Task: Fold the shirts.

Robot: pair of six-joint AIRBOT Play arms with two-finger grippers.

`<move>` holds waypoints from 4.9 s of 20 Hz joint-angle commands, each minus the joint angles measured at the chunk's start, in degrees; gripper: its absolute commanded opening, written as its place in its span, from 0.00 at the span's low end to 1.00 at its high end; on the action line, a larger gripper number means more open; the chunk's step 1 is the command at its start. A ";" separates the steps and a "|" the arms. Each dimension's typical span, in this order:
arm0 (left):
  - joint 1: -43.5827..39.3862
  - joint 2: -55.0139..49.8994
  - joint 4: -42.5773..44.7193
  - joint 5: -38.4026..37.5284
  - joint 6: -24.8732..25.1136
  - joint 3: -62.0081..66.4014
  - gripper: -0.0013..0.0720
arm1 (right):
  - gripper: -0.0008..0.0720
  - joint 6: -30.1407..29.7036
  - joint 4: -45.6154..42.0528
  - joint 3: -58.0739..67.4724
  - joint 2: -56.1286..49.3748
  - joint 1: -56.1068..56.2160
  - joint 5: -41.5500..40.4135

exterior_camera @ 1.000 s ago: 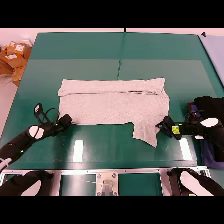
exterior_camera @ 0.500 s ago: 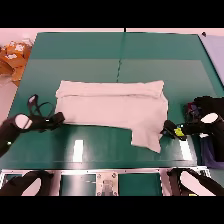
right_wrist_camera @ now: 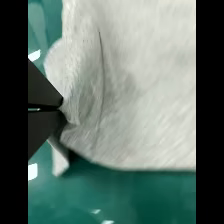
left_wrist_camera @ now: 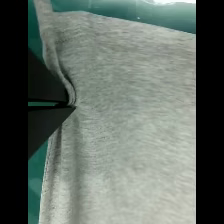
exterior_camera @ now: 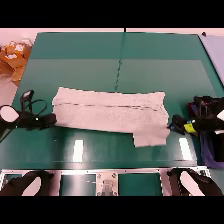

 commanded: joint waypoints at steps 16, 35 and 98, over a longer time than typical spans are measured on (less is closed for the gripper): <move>0.20 -40.13 -15.58 12.44 9.86 35.21 1.00 | 0.14 -6.29 13.03 39.65 -49.92 8.24 -15.28; 0.20 -39.85 -17.99 -5.44 9.97 49.64 0.04 | 0.85 -36.59 28.81 28.96 -52.85 -5.20 0.09; 6.45 -53.99 3.58 -35.34 8.15 83.76 0.04 | 0.78 -12.04 19.47 42.27 -53.51 25.11 -9.14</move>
